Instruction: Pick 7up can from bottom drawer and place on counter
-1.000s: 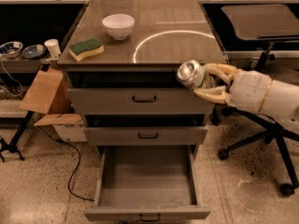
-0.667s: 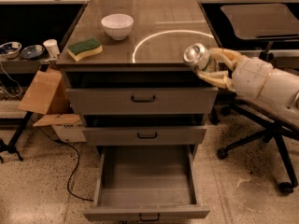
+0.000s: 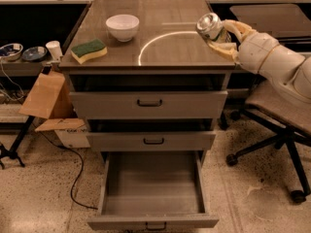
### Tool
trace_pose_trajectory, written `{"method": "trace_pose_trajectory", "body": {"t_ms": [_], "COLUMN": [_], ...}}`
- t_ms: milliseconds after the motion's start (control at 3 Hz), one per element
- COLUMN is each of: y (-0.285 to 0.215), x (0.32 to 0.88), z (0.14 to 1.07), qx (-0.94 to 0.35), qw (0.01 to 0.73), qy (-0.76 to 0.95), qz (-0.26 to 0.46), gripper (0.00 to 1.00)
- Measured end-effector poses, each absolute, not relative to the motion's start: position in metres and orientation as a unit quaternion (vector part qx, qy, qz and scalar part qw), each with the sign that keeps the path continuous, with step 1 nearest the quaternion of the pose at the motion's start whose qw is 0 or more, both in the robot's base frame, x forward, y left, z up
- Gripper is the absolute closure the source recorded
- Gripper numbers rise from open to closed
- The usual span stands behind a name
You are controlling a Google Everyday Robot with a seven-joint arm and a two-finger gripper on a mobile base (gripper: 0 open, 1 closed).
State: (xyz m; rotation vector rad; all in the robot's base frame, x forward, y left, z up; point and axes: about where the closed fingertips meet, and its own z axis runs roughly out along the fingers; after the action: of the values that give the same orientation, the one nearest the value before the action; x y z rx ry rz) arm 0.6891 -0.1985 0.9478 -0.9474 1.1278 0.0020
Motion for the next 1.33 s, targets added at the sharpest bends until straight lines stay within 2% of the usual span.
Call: {"method": "trace_pose_trajectory", "body": {"t_ms": [667,1333], "y": [-0.205,-0.184], "x": [0.748,0.784], "z": [0.958,0.951], "qx": [-0.405,-0.42], "qw": [0.75,0.735], "qy": [0.522,0.529], "qz": [0.005,0.055], "gripper": [1.0,1.0]}}
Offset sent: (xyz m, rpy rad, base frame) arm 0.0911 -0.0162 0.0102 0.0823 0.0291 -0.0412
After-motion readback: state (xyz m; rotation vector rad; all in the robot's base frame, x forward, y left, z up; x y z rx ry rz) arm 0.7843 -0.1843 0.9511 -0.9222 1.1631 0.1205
